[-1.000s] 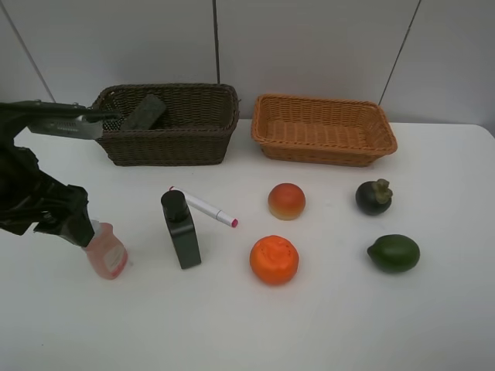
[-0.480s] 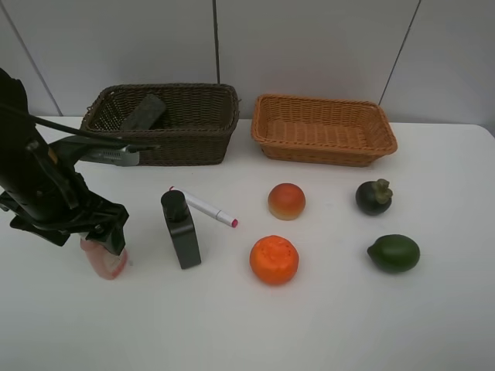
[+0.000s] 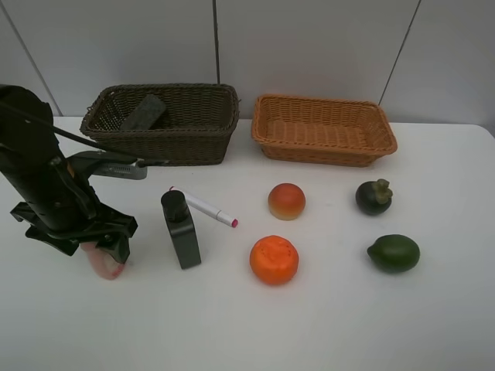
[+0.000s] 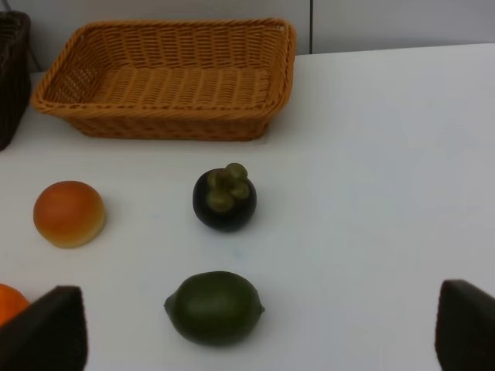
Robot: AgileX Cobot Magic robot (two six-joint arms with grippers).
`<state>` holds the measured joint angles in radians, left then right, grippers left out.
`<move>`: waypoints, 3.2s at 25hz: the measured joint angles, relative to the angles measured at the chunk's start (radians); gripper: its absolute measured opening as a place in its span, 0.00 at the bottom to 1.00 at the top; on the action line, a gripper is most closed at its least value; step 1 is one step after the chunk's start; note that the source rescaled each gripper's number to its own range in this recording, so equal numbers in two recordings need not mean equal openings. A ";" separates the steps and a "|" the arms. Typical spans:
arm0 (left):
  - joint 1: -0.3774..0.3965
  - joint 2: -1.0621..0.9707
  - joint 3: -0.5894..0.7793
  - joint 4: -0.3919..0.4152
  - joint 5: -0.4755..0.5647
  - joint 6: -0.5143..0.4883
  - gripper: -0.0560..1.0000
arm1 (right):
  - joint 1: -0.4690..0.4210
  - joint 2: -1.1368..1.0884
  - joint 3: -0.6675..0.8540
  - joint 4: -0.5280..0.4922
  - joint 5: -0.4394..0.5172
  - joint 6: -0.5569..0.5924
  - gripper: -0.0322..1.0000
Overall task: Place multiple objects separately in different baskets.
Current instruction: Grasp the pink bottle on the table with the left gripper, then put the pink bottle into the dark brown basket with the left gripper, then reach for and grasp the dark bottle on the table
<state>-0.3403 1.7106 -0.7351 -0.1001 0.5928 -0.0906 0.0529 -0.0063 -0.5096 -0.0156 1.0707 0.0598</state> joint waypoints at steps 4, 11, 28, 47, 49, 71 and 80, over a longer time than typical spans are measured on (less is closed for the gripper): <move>0.000 0.000 0.000 -0.007 0.002 -0.003 0.43 | 0.000 0.000 0.000 0.000 0.000 0.000 1.00; -0.001 -0.006 -0.003 -0.009 0.018 -0.005 0.30 | 0.000 0.000 0.000 0.000 0.000 0.000 1.00; -0.001 0.036 -0.694 0.010 0.157 -0.089 0.30 | 0.000 0.000 0.000 0.000 0.000 0.000 1.00; 0.002 0.448 -1.008 0.007 0.005 -0.104 0.99 | 0.000 0.000 0.000 0.000 0.000 0.000 1.00; 0.002 0.424 -1.025 -0.025 0.066 -0.133 1.00 | 0.000 0.000 0.000 0.000 0.000 0.000 1.00; -0.202 0.171 -0.722 -0.163 0.608 -0.342 1.00 | 0.000 0.000 0.000 0.000 0.000 0.000 1.00; -0.276 0.171 -0.666 -0.037 0.608 -0.450 1.00 | 0.000 0.000 0.000 0.000 0.000 0.000 1.00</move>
<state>-0.6159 1.8813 -1.4006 -0.1371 1.2007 -0.5403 0.0529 -0.0063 -0.5096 -0.0156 1.0707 0.0598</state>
